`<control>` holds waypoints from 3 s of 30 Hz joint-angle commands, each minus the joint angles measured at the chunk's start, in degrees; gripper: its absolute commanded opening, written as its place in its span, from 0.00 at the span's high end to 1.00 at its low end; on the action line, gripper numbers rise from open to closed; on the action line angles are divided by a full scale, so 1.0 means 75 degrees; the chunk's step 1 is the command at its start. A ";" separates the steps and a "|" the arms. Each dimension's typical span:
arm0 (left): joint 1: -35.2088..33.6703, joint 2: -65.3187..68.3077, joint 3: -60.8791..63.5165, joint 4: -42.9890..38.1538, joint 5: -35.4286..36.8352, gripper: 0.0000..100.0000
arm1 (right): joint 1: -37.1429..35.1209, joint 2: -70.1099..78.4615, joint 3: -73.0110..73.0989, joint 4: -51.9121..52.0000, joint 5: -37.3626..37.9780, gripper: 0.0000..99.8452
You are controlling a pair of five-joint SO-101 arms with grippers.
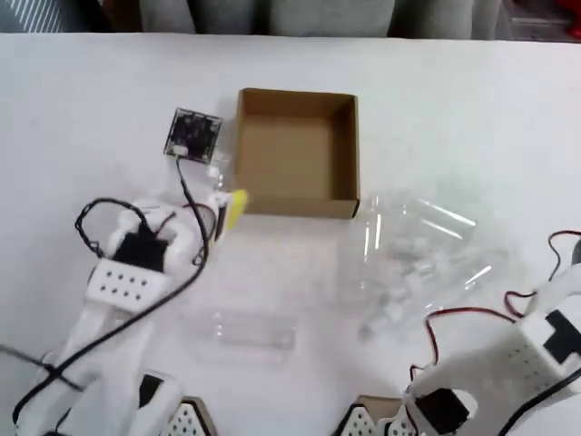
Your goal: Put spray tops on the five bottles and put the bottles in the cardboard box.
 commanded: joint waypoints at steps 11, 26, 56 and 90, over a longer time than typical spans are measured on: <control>0.1987 -0.2925 0.2813 -0.5849 -0.0035 0.98 | -0.3100 -0.5890 0.0856 0.0158 -0.2825 0.98; 0.2268 -0.2925 0.4736 -0.7924 -0.0035 0.98 | -0.7766 -0.6875 0.3083 -0.3370 -0.4513 0.98; 0.2514 -0.2925 0.4982 -0.7221 -0.0070 0.98 | -1.0368 -0.9793 0.7549 -1.0204 -0.4431 0.98; 0.2514 -0.2925 0.4982 -0.7221 -0.0070 0.98 | -1.0790 -1.1645 1.0362 -0.9711 -0.4513 0.98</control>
